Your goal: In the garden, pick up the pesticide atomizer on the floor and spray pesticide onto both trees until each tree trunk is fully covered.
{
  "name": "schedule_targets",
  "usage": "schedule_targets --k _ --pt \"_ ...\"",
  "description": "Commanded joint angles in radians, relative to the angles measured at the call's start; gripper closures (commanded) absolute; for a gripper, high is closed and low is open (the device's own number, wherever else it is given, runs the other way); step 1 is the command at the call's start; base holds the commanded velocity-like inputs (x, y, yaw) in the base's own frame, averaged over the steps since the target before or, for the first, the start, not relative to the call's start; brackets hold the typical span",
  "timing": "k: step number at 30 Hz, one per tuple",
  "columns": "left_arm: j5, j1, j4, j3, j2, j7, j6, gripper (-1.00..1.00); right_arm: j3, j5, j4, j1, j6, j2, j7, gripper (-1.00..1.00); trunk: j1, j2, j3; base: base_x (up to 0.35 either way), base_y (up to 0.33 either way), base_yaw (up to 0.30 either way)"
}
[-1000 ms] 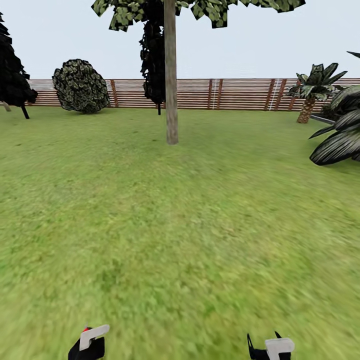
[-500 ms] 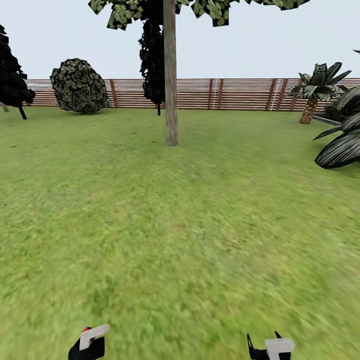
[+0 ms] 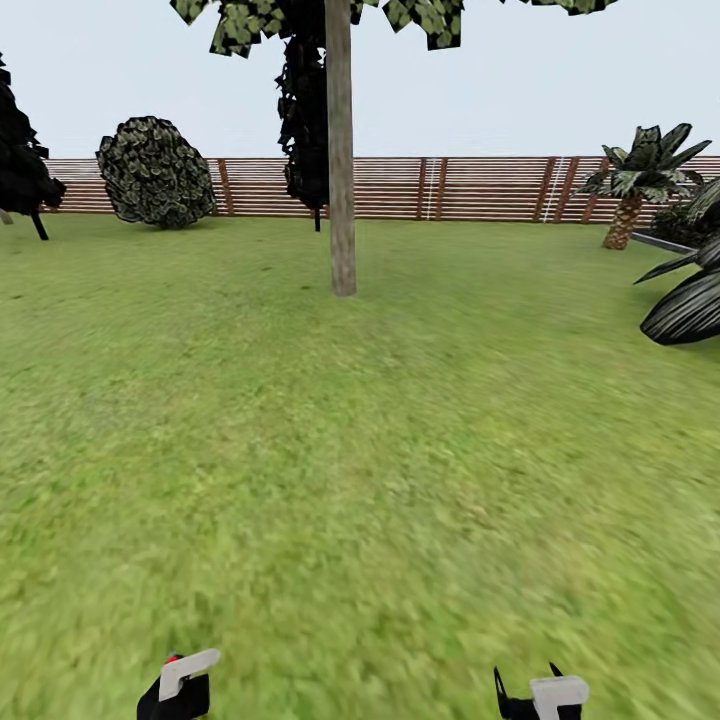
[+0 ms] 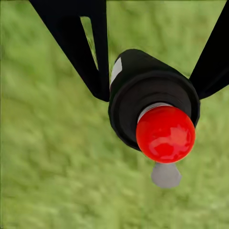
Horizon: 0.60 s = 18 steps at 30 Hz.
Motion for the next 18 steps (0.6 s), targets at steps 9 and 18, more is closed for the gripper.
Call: schedule_targets --k 9,18 --pt "0.010 -0.001 0.002 -0.002 0.000 0.000 -0.004 1.00 -0.004 0.011 0.002 -0.001 -0.002 0.000 -0.005 -1.00 0.000 0.000 -0.001 0.338 0.000 0.000" --pt "0.010 -0.001 0.002 -0.002 0.000 0.000 -0.004 1.00 -0.004 0.011 0.001 -0.001 -0.003 0.000 -0.006 -1.00 0.000 0.000 -0.001 0.338 0.000 0.000"
